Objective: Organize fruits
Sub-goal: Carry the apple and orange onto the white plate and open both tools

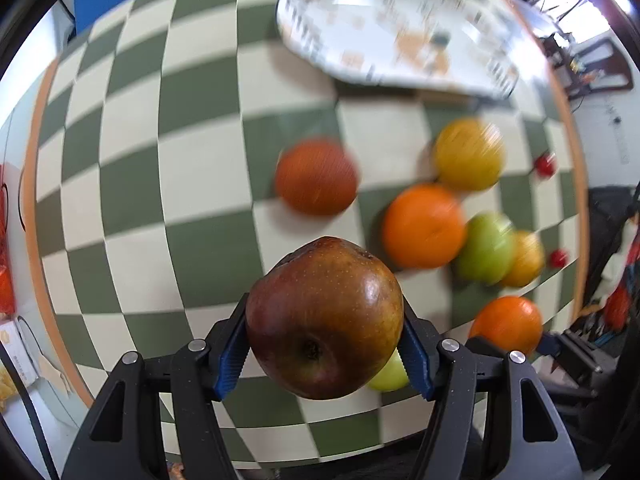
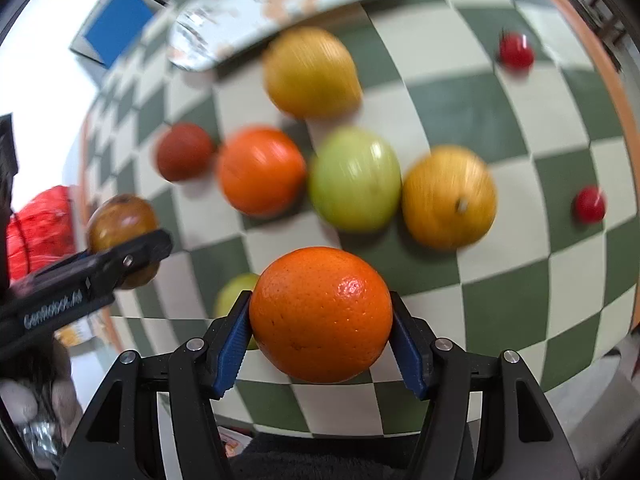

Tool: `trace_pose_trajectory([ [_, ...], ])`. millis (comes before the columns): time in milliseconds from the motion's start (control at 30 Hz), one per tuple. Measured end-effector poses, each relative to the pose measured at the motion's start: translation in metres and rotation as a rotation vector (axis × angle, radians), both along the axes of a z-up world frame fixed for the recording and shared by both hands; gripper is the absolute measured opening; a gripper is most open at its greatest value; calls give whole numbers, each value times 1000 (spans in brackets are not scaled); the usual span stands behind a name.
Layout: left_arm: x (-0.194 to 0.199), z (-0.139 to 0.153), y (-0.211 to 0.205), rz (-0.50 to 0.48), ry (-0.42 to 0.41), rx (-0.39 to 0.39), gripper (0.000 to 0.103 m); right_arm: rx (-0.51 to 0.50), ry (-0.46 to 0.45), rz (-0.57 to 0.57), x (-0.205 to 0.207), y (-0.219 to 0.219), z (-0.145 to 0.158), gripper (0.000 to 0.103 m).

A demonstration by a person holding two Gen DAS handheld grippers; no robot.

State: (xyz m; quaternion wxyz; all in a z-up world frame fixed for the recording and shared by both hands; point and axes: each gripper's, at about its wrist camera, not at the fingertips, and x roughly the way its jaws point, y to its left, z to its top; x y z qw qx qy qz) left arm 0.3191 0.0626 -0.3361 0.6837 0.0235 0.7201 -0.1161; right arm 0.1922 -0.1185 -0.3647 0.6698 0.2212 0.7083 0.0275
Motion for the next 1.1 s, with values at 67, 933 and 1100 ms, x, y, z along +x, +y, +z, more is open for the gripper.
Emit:
trace_pose_trajectory([
  [67, 15, 19, -6, 18, -22, -32, 63, 17, -49, 8, 16, -8, 25, 66],
  [933, 260, -62, -86, 249, 217, -17, 63, -129, -102, 341, 339, -41, -38, 66],
  [1100, 258, -71, -84, 272, 251, -26, 64, -111, -80, 348, 349, -51, -44, 67],
])
